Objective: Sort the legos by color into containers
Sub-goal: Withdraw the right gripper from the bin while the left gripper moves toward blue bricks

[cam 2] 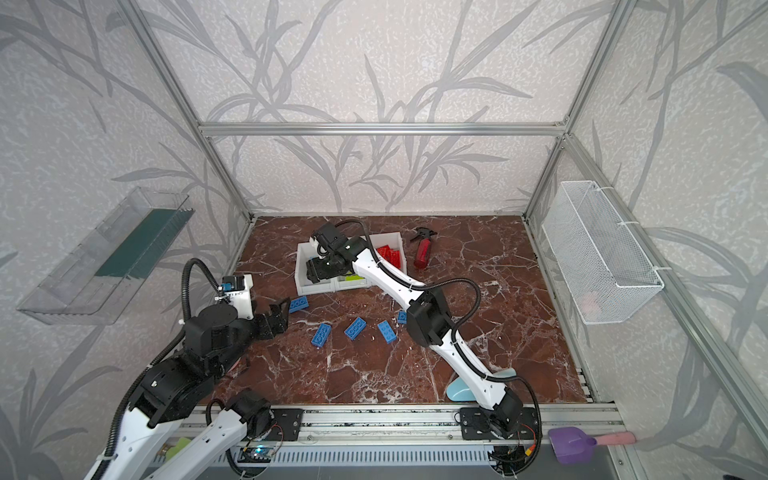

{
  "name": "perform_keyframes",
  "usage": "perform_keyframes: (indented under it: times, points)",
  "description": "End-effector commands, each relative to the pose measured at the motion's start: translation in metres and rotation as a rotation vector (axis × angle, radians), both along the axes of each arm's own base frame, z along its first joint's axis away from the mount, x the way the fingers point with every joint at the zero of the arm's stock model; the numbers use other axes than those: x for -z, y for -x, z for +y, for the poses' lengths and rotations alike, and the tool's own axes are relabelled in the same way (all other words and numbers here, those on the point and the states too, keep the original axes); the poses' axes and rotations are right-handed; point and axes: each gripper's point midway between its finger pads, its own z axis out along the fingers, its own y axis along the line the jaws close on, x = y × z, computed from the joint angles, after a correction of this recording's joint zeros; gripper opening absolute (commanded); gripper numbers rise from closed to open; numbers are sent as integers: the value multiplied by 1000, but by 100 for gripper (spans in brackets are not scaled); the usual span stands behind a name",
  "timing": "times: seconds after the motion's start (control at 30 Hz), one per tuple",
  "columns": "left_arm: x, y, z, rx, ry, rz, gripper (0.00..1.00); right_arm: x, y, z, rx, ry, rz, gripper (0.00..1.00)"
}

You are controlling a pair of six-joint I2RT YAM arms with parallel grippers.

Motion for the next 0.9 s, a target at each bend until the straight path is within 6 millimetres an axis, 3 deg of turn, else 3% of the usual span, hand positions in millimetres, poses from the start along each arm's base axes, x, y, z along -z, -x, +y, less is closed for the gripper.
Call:
perform_keyframes:
  times: [0.0,0.23,0.4,0.6,0.77,0.87]
  points:
    - [10,-3,0,-9,-22,45,88,-60,-2,-17,-1,-46,-85,68]
    - [40,-13,-11,7,-83,189,89,-84,14,-82,54,-93,-149,72]
    - [79,-7,-25,36,-79,373,88,-91,46,-154,125,-189,-264,79]
    - [103,-4,-36,28,-86,466,88,-64,95,-212,157,-189,-348,86]
    - [133,-4,-42,-2,-64,543,88,-40,124,-239,188,-234,-352,86]
    - [157,-3,-42,-26,-79,590,88,-37,135,-248,196,-274,-373,86]
